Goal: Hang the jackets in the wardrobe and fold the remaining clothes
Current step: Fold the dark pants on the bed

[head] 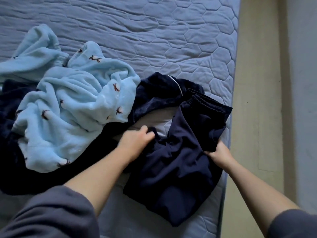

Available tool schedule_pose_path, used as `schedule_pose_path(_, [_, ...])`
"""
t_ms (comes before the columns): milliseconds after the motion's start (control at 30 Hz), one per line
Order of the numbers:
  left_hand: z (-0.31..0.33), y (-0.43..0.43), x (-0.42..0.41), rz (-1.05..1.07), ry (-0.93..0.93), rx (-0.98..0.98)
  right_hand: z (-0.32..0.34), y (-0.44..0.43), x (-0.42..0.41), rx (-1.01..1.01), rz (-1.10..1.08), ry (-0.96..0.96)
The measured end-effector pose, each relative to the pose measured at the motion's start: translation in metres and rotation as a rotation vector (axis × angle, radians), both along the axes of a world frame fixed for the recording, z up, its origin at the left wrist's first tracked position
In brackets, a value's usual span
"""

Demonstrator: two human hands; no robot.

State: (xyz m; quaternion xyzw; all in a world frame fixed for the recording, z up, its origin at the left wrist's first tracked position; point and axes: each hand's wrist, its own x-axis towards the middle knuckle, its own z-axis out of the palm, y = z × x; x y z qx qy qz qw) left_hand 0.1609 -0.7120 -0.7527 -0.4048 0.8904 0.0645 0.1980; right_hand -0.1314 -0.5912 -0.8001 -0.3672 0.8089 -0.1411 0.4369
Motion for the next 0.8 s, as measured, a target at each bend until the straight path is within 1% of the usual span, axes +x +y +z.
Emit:
schedule_pose_path(100, [0.023,-0.063,0.023,0.082,-0.064,-0.303,-0.004,0.001,-0.002,-0.001,0.005,0.0])
schedule_pose_path(133, [0.029,-0.074,0.029,0.081,-0.127,-0.372,-0.004,0.0,0.0,-0.003,0.002,-0.001])
schedule_pose_path(167, [0.031,-0.078,0.03,0.029,-0.19,-0.397,-0.004,0.001,0.001,-0.007,-0.001,-0.001])
schedule_pose_path(233, [0.025,-0.068,0.012,-0.134,-0.244,-0.325,-0.003,0.001,0.005,-0.016,-0.011,0.001])
schedule_pose_path(300, [0.012,-0.054,-0.02,-0.283,-0.233,-0.232,-0.004,0.001,0.005,-0.032,-0.018,-0.033])
schedule_pose_path(367, [-0.002,-0.054,-0.055,-0.345,-0.234,-0.217,-0.007,0.001,-0.001,-0.046,-0.032,-0.071])
schedule_pose_path(433, [-0.011,-0.063,-0.08,-0.368,-0.297,-0.177,-0.014,0.003,-0.007,-0.053,-0.056,-0.112])
schedule_pose_path(500, [-0.022,-0.076,-0.088,-0.285,-0.415,-0.131,-0.022,0.006,-0.011,-0.052,-0.08,-0.137])
schedule_pose_path(567, [-0.028,-0.095,-0.074,-0.094,-0.507,-0.164,-0.028,0.008,-0.013,-0.042,-0.101,-0.152])
schedule_pose_path(600, [-0.027,-0.104,-0.061,0.014,-0.521,-0.191,-0.031,0.009,-0.014,-0.039,-0.114,-0.166])
schedule_pose_path(667, [-0.025,-0.117,-0.036,0.169,-0.488,-0.254,-0.035,0.009,-0.015,-0.039,-0.131,-0.194])
schedule_pose_path(767, [-0.024,-0.107,-0.039,0.166,-0.46,-0.255,-0.033,0.009,-0.016,-0.054,-0.186,-0.278])
schedule_pose_path(800, [-0.022,-0.094,-0.05,0.166,-0.395,-0.242,-0.031,0.009,-0.017,-0.058,-0.22,-0.322])
